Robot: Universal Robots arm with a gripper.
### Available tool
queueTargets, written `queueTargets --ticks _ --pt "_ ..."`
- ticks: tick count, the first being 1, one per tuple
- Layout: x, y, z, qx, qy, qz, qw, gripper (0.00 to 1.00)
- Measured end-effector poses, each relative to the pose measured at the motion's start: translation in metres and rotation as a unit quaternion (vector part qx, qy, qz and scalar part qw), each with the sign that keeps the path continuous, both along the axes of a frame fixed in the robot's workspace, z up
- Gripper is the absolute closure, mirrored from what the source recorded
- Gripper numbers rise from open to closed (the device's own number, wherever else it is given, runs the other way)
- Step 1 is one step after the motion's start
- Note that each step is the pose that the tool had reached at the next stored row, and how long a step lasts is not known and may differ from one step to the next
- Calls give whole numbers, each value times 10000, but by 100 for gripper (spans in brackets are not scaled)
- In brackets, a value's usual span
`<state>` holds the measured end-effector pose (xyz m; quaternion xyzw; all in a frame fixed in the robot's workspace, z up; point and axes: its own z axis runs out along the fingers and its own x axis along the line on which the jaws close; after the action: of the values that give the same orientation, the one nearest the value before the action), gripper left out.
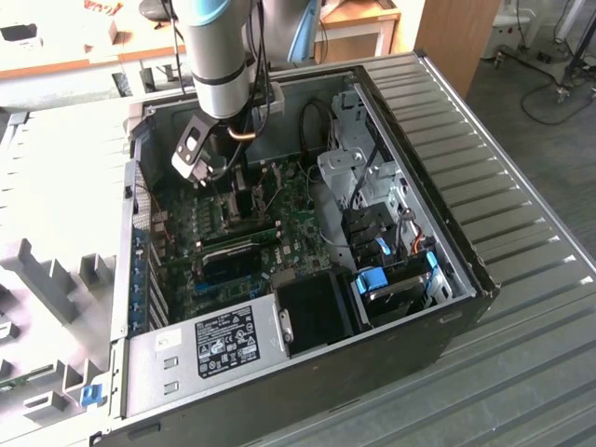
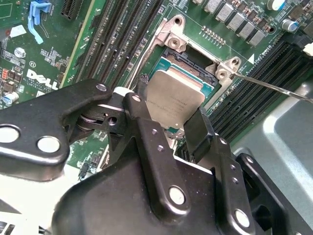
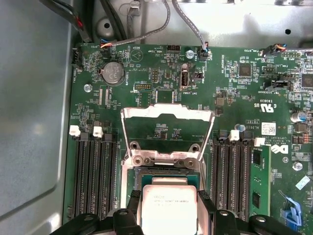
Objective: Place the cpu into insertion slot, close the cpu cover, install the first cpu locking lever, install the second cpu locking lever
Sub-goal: 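Place the cpu into insertion slot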
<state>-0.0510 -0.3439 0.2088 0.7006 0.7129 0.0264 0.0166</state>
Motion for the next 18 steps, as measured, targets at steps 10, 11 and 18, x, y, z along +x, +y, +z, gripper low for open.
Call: queueTargets --ticks 10,11,18 --pt "-23 9 -19 15 0 -38 10000 46" --pt "-23 11 -21 18 0 -42 10000 46" --pt "-23 15 -71 24 0 -153 9999 46"
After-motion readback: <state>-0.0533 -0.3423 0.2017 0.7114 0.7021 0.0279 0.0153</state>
